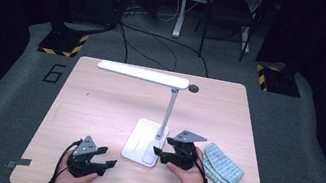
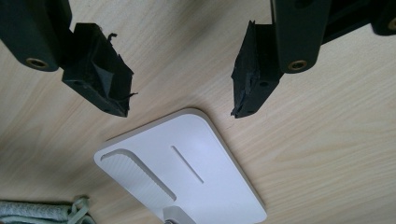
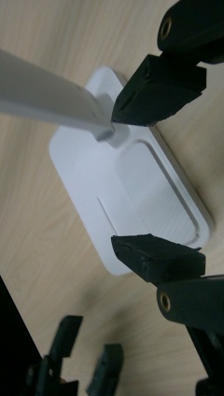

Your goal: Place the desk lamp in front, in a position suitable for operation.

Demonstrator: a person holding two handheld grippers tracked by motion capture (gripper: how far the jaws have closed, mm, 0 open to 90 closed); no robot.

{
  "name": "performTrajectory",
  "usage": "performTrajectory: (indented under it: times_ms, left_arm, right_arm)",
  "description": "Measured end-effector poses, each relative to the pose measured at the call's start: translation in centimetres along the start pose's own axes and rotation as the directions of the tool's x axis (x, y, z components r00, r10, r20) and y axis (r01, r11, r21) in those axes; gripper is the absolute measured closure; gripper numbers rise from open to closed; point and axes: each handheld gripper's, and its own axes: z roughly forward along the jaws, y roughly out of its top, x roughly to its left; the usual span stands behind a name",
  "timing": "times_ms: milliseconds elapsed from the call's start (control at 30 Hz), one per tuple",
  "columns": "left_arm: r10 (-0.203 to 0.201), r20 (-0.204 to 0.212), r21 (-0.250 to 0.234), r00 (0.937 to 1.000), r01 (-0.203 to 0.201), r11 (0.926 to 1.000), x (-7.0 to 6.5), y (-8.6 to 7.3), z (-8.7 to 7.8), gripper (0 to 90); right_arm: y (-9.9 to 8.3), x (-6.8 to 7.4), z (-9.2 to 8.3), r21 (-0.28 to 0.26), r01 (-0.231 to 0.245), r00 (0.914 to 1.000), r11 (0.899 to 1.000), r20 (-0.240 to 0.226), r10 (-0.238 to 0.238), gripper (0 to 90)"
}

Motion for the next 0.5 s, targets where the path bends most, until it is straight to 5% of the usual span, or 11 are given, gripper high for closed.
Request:
performTrajectory:
  times_ms: [200, 500]
  left_arm:
    - [-0.002, -0.001, -0.005, 1.0000, 0.002, 1.0000, 0.0, 0.0, 0.0, 37.8]
    - [-0.002, -0.003, -0.009, 1.0000, 0.002, 1.0000, 0.0, 0.0, 0.1, 37.8]
  right_arm:
    - [2.4, -1.5, -0.1, -0.045, 0.000, 0.9987, 0.999, 0.050, 0.002, 32.4]
    - [4.8, -2.9, 1.4, -0.052, -0.023, 0.9989, 0.998, 0.038, 0.025, 31.3]
